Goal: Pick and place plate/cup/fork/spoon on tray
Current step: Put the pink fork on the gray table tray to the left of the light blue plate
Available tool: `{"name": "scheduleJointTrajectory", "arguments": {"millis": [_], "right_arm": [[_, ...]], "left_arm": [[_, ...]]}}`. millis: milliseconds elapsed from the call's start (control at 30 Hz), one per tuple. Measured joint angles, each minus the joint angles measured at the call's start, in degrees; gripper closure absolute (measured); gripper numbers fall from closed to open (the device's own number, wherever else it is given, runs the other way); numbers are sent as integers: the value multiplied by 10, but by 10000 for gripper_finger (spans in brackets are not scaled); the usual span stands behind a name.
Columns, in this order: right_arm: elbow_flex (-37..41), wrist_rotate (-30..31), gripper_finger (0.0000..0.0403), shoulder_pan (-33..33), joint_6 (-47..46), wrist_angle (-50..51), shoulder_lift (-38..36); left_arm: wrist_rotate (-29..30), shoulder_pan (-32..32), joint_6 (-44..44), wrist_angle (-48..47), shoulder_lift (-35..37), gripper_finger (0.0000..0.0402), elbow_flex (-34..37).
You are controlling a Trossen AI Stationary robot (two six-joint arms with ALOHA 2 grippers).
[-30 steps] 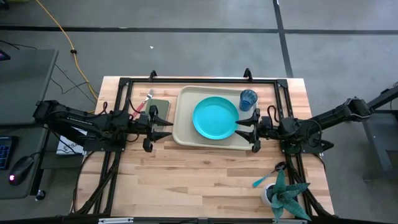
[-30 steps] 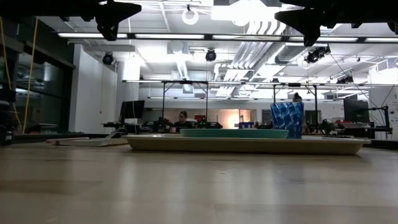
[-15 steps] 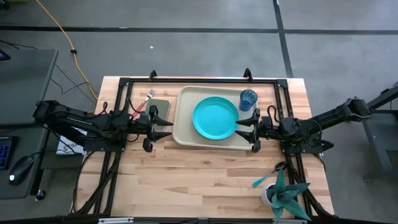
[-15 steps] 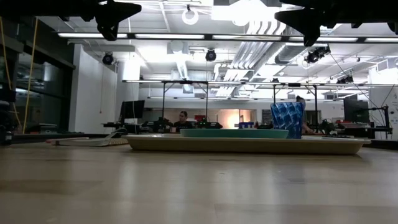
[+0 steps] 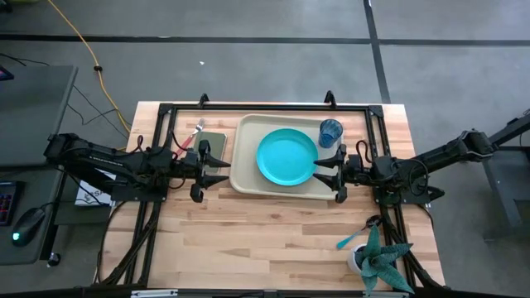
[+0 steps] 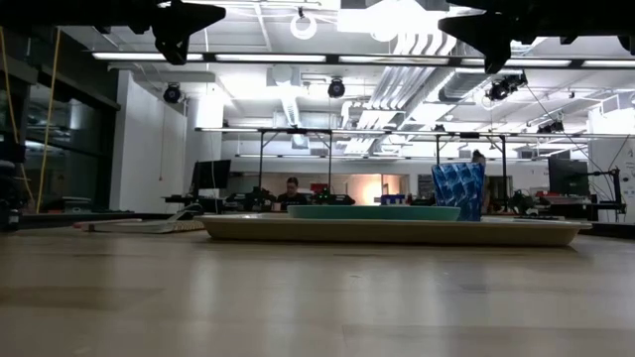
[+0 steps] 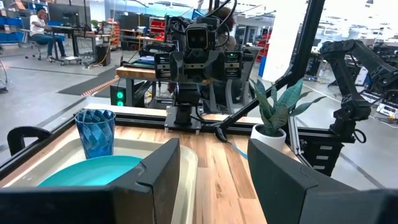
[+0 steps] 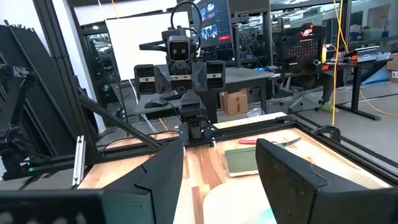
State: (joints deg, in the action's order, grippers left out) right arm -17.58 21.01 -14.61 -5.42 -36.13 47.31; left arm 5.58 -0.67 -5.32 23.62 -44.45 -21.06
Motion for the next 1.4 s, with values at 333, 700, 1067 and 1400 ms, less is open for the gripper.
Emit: {"name": "scheduleJointTrajectory", "arguments": {"millis": [333,700,1067,1400], "right_arm": [[0,2,210,11,10,-34,0],[0,2,210,11,20,-33,0],[0,2,210,11,28,-31,0],[0,2,210,11,29,-29,0]], "left_arm": [[20,0,-7,1,0,234,0],[312,115,-161,-259,-56,234,-68],[178,340,-200,-566,-189,234,-174],[164,442,-188,-570,-275,234,-174]]}}
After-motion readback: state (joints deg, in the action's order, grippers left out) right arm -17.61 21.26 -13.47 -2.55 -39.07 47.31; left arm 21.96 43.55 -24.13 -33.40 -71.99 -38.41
